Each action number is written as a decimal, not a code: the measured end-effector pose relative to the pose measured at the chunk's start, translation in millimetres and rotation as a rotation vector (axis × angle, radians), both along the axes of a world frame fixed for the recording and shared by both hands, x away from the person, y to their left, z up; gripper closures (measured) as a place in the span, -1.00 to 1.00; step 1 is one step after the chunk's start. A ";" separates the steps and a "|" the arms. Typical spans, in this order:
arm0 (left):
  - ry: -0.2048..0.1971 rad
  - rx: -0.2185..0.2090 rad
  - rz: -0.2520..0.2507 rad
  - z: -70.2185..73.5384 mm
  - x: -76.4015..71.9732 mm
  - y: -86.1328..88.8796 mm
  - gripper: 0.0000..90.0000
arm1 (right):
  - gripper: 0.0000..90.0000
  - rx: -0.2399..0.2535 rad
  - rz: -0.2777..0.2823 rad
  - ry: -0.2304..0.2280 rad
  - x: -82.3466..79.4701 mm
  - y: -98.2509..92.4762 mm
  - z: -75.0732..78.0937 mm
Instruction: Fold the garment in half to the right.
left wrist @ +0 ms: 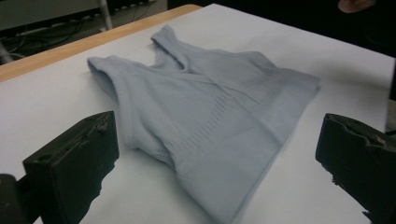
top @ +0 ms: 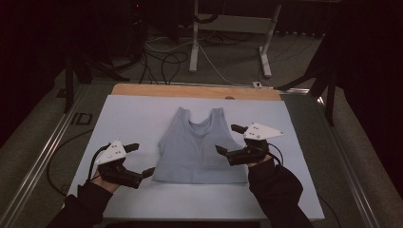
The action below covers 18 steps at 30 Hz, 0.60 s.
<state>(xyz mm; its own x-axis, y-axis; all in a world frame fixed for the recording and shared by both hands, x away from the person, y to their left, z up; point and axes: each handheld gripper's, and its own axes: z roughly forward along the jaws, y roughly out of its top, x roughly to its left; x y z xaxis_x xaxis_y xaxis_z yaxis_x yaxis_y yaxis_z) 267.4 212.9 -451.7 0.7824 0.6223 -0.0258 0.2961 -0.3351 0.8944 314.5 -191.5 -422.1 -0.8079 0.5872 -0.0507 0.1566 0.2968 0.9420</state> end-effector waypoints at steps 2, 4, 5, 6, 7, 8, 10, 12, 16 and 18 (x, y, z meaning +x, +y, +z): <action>0.015 0.003 0.028 -1.2 2.3 -1.3 -0.99 | -0.81 0.007 0.006 0.001 3.2 4.4 -0.6; 0.021 0.011 0.050 -2.6 4.3 -3.8 -0.99 | -0.81 0.004 0.011 0.003 7.8 9.8 -2.0; 0.024 0.018 0.059 -3.3 5.2 -5.4 -0.99 | -0.81 0.001 0.012 0.001 10.2 12.9 -2.8; 0.027 0.021 0.065 -4.2 6.0 -7.0 -0.99 | -0.81 0.000 0.015 0.003 12.4 15.7 -3.5; 0.033 0.023 0.072 -5.4 7.1 -8.8 -0.99 | -0.81 0.000 0.020 0.006 14.6 18.7 -4.2; 0.041 0.023 0.079 -6.9 8.4 -10.5 -0.99 | -0.81 -0.003 0.022 0.009 16.7 22.1 -4.9; 0.057 0.033 0.087 -10.8 10.9 -14.4 -0.99 | -0.81 -0.008 0.030 0.008 21.2 28.8 -6.0; 0.068 0.043 0.108 -15.6 13.5 -18.6 -0.99 | -0.81 -0.011 0.033 0.011 24.3 33.7 -6.7; 0.091 0.061 0.107 -24.3 16.5 -27.0 -0.99 | -0.81 -0.008 0.043 0.011 30.7 42.5 -8.7; 0.107 0.056 0.108 -28.3 17.7 -29.6 -0.99 | -0.81 -0.008 0.046 0.013 33.0 45.4 -10.1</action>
